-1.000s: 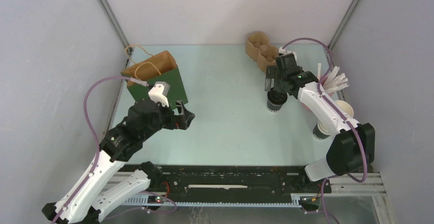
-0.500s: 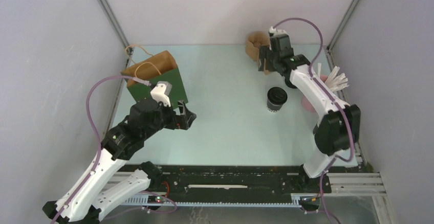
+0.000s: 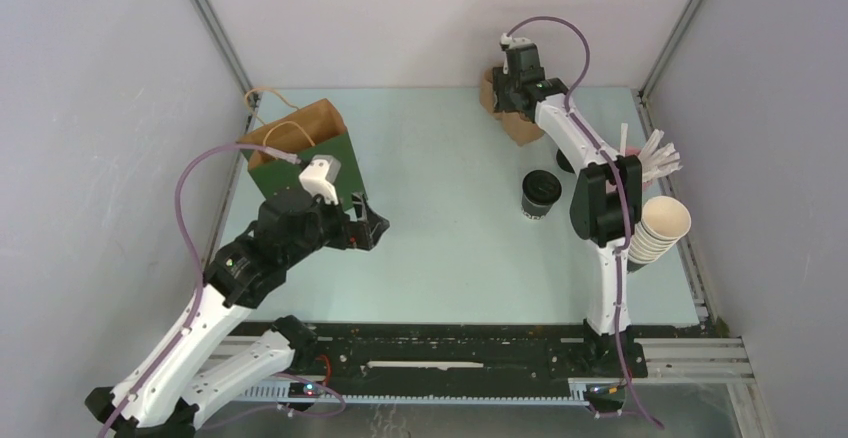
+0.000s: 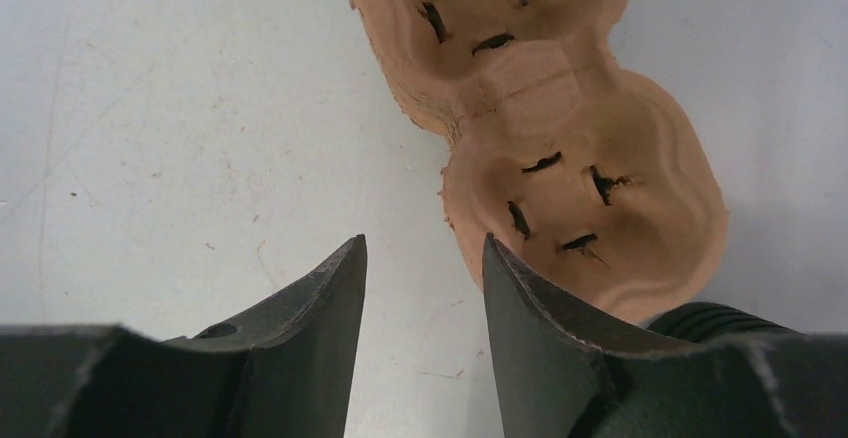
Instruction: Pack the takeout coffee
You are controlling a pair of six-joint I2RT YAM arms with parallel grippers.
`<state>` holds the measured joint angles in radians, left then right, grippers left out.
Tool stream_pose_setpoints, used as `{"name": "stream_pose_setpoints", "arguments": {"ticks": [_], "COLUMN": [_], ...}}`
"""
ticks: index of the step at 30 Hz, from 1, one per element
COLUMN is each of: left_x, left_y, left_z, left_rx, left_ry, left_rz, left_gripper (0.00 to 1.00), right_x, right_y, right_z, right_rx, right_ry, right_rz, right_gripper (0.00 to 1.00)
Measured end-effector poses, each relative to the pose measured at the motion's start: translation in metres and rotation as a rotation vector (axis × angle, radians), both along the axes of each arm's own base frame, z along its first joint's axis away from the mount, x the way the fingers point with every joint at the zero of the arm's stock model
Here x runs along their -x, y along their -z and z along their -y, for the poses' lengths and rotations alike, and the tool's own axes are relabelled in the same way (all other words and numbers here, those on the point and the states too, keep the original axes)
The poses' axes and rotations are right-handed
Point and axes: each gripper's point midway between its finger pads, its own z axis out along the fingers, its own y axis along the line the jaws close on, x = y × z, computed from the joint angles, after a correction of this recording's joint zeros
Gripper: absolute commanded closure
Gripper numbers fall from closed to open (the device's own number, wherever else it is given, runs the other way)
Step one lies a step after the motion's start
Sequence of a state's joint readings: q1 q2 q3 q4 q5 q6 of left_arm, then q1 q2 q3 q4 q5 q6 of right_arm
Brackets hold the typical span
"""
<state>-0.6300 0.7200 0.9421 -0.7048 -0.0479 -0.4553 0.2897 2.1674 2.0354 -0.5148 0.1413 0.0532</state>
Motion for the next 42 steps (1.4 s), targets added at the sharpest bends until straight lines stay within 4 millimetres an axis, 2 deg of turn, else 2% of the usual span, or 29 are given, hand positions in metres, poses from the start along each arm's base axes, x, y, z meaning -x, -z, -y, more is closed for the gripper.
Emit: {"name": "stream_pose_setpoints", "arguments": {"ticks": [4,8,12,22,25,32,35,42], "left_x": [-0.005,-0.009,-0.008,-0.008,-0.009,-0.01,-0.01,-0.01], "left_y": [0.002,0.006,0.007,0.008,0.01,0.012,0.012,0.011], "left_z": [0.006,0.012,0.016,0.02,0.021,0.021,0.021,0.022], "left_rx": [0.006,0.008,0.014,0.024,0.019,0.016,0.017,0.021], "left_ry": [0.006,0.016,0.031,0.041,0.04,0.04,0.04,0.039], "left_rz": [-0.013,-0.031,-0.041,-0.051,-0.058,-0.062,-0.062,-0.062], "left_gripper": [0.0,0.0,0.0,0.0,0.0,0.0,0.0,0.0], "right_x": [-0.005,-0.005,-0.007,-0.019,-0.02,-0.021,-0.021,-0.021], "right_y": [0.019,0.029,0.03,0.037,0.042,0.041,0.041,0.04], "right_z": [0.001,0.007,0.013,0.02,0.02,0.021,0.02,0.022], "right_rx": [0.006,0.004,-0.01,-0.05,-0.062,-0.088,-0.101,-0.133], "right_ry": [-0.009,-0.01,-0.011,-0.026,-0.033,-0.053,-0.064,-0.083], "right_rz": [-0.034,-0.06,-0.064,-0.071,-0.082,-0.083,-0.087,-0.091], "right_gripper": [0.48,0.52,0.57,0.6,0.68,0.71,0.77,0.82]}}
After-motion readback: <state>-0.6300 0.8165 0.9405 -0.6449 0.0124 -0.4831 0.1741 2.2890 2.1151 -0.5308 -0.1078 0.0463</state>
